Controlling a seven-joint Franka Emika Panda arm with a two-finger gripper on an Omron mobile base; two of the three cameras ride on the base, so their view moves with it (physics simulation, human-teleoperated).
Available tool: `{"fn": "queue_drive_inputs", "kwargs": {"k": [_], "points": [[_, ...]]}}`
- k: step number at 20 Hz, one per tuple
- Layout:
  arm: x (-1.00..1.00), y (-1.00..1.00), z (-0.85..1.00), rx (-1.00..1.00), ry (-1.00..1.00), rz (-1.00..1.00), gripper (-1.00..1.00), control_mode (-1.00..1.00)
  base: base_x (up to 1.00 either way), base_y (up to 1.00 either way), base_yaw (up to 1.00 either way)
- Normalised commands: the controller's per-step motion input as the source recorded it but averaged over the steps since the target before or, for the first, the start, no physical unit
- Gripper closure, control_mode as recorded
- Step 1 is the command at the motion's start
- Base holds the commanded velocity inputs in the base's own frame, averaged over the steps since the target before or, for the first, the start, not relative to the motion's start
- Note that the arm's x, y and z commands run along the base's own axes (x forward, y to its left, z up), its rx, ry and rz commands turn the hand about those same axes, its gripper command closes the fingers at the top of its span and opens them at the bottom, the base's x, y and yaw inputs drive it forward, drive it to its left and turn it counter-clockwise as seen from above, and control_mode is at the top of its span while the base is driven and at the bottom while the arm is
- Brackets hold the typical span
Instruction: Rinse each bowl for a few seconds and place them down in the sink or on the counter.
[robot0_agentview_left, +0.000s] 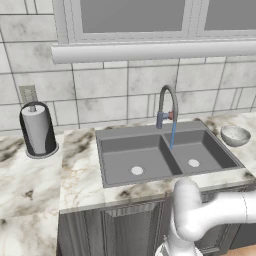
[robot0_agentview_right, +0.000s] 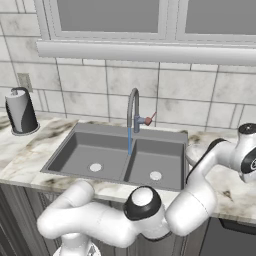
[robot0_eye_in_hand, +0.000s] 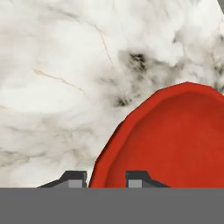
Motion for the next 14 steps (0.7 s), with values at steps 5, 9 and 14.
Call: {"fn": "queue_drive_inputs", "kwargs": {"k": [5, 9, 14], "points": [[-0.22, 0.41, 0.48, -0.10, 0.05, 0.10, 1.00, -1.00, 0.00, 0.00, 0.00], [-0.24, 0.40, 0.49, -0.10, 0.05, 0.10, 1.00, -1.00, 0.00, 0.00, 0.00], [-0.24, 0.37, 0.48, -0.10, 0.04, 0.11, 1.00, -1.00, 0.00, 0.00, 0.00]]}}
